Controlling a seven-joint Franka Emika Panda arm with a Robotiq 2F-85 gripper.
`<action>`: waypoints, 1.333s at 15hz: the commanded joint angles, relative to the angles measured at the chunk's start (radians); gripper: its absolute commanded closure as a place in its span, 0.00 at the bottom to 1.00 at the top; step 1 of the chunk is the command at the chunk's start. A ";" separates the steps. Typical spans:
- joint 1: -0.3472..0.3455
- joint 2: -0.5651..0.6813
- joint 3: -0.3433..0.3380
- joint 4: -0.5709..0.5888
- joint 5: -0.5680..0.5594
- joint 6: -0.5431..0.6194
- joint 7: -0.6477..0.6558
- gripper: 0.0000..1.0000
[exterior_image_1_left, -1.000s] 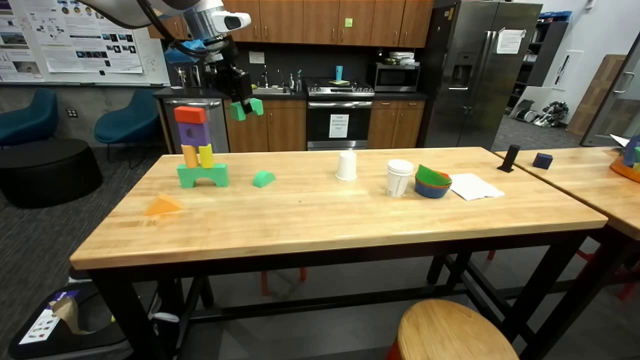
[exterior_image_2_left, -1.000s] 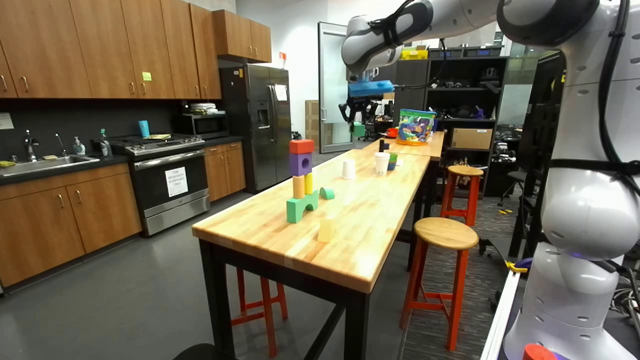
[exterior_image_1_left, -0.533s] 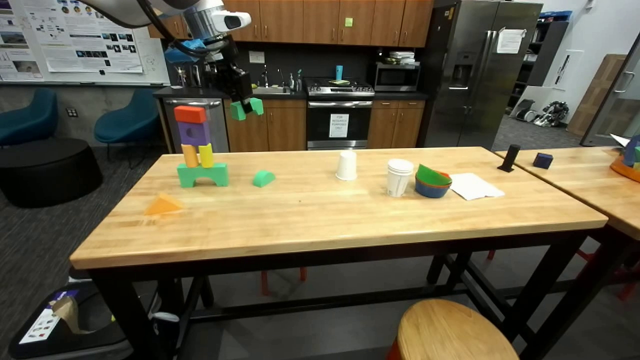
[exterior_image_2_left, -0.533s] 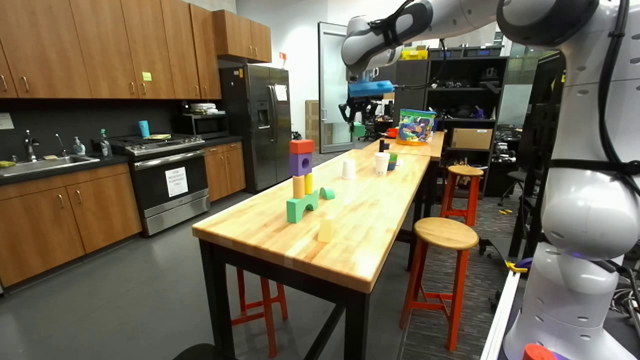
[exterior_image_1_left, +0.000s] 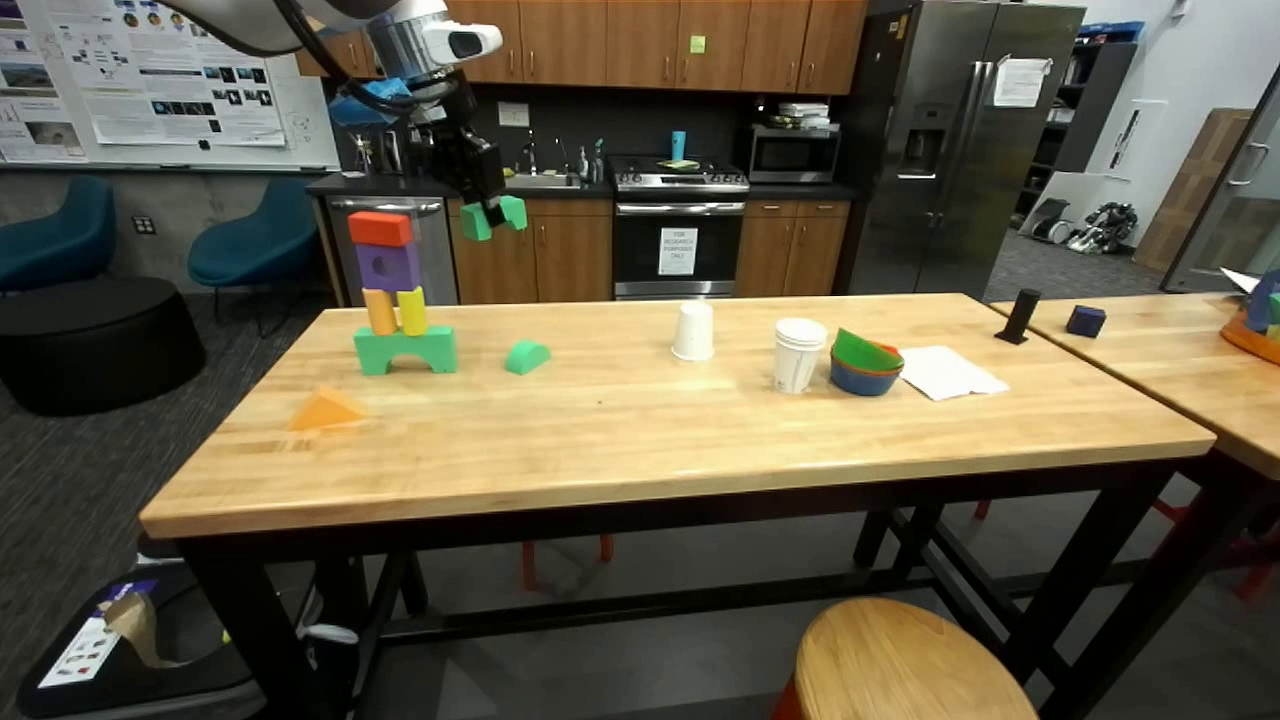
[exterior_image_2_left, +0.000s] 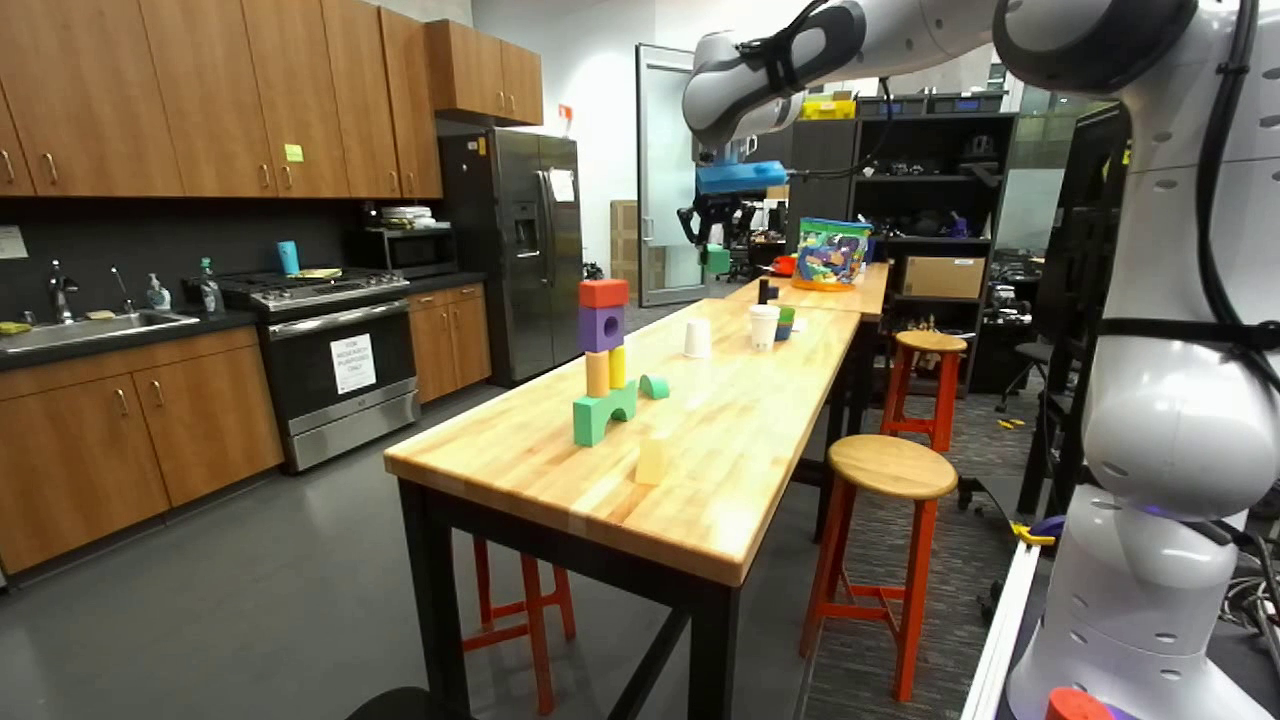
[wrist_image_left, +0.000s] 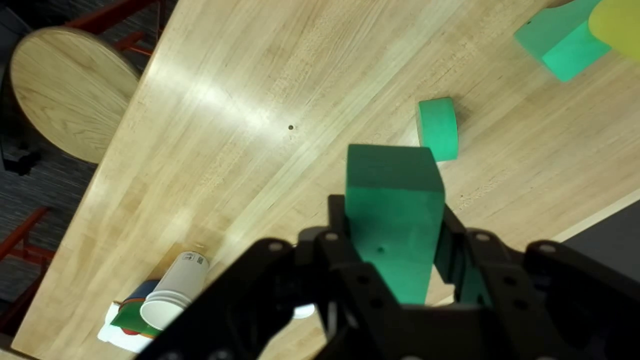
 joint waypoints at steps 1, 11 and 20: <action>-0.006 0.001 0.006 0.005 0.001 -0.004 -0.001 0.59; -0.016 0.018 0.001 -0.076 0.022 -0.136 -0.056 0.84; 0.005 0.068 0.024 -0.126 0.014 -0.193 -0.124 0.84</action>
